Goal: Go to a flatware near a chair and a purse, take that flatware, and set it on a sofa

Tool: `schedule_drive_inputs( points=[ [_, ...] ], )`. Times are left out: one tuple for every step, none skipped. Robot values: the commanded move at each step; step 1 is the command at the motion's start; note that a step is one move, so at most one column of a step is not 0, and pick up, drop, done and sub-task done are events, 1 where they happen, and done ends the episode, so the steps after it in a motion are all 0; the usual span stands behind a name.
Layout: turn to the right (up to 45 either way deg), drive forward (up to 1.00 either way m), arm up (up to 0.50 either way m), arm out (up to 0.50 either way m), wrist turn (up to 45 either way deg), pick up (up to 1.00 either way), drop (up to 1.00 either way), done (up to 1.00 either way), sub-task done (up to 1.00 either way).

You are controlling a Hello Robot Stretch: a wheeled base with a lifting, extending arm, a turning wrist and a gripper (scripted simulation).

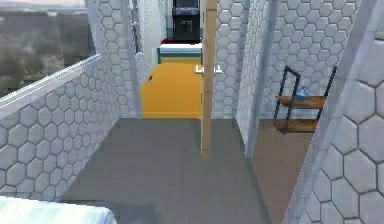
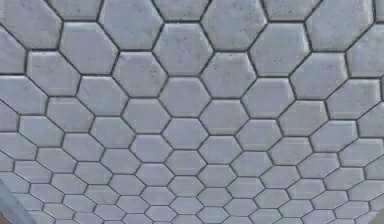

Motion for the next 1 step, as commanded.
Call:
schedule_drive_inputs(
  points=[
    [0.0,1.00,0.00,0.00,0.0,0.00,0.00,0.00,0.00]
  ],
)
